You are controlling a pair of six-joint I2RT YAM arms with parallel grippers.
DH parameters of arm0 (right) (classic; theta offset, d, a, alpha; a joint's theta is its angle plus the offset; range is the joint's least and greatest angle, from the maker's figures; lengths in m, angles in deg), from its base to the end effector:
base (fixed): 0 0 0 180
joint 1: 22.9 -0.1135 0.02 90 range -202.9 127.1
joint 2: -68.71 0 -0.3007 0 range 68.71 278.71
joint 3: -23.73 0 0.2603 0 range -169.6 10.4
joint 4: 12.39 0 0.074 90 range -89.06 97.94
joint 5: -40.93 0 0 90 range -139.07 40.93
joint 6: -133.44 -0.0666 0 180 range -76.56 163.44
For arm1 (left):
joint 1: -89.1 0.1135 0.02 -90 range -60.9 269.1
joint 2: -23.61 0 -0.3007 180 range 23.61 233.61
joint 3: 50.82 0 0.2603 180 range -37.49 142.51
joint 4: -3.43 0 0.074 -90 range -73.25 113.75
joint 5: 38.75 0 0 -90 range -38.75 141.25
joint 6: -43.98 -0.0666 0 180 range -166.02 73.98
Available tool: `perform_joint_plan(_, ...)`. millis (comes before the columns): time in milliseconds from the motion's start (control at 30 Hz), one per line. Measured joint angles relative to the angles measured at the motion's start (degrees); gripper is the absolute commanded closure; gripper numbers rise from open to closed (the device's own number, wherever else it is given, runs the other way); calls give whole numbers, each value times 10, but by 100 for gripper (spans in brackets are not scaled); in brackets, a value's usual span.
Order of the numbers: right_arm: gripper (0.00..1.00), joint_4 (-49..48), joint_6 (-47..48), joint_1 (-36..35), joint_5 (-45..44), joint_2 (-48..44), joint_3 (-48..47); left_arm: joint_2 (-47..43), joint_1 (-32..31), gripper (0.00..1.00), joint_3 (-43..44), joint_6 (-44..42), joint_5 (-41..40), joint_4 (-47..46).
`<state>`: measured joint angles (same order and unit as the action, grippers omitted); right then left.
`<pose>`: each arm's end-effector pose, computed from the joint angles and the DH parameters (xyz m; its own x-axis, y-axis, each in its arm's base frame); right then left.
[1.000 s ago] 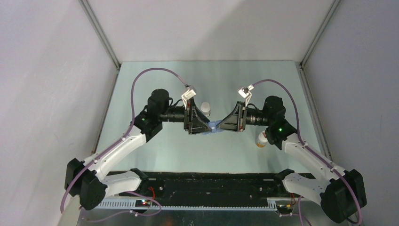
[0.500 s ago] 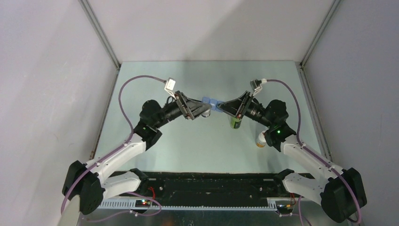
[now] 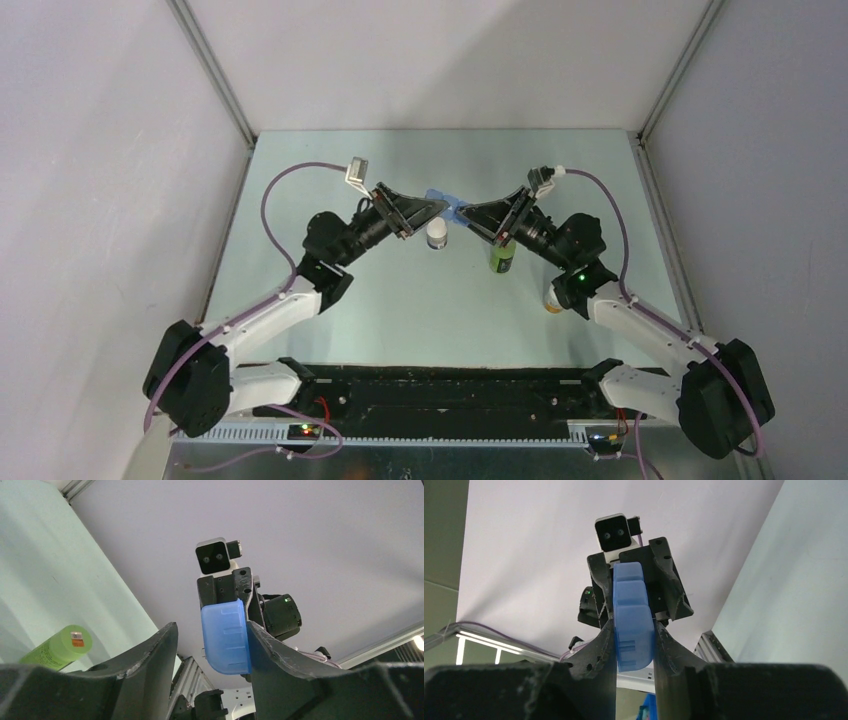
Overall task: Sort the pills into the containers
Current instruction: Open the pill container at the center of the board.
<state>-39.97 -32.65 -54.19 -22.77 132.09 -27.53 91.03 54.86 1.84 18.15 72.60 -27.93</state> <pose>0.2142 0.1647 0.3633 -0.7514 0.5616 -0.3463 -0.4208 -0.0035 0.9072 0.2233 -0.1813 0.3637 -0.6284 -0.5864 -0.5112 0.5666 0.1053 -0.8173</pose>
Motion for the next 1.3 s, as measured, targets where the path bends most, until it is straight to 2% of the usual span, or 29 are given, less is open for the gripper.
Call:
perform_joint_plan(100,94,0,-4,-3,-6,6,0,10,0,57,0,15,0,-10)
perform_joint_plan(267,89,4,3,-8,-19,10,0,11,0,88,0,31,-2,-19)
perform_joint_plan(300,76,4,10,-8,-20,10,0,11,0,97,0,35,-3,-19)
perform_joint_plan(333,68,4,11,-9,-20,10,0,11,0,99,0,39,-4,-17)
perform_joint_plan(367,48,5,12,-9,-21,11,0,11,0,100,0,39,-4,-17)
perform_joint_plan(400,39,6,16,-8,-21,11,0,11,1,100,0,38,-3,-15)
perform_joint_plan(433,21,12,23,-8,-20,11,-1,11,2,100,0,36,-1,-11)
perform_joint_plan(467,10,26,33,-7,-18,11,-3,11,4,100,0,33,1,-7)
perform_joint_plan(533,2,71,74,0,-15,7,-6,10,12,100,2,24,7,11)
perform_joint_plan(733,2,241,249,56,-9,-48,-20,-10,51,100,52,-51,17,187)
perform_joint_plan(833,3,321,353,48,-17,-78,-52,-23,58,100,105,-100,12,304)
perform_joint_plan(1033,0,457,580,-68,-63,-75,-169,-31,74,100,165,-163,15,459)
perform_joint_plan(1167,0,515,690,-157,-134,-24,-227,-31,81,100,174,-199,21,516)
perform_joint_plan(1300,1,553,760,-210,-195,37,-251,-31,81,100,179,-230,42,551)
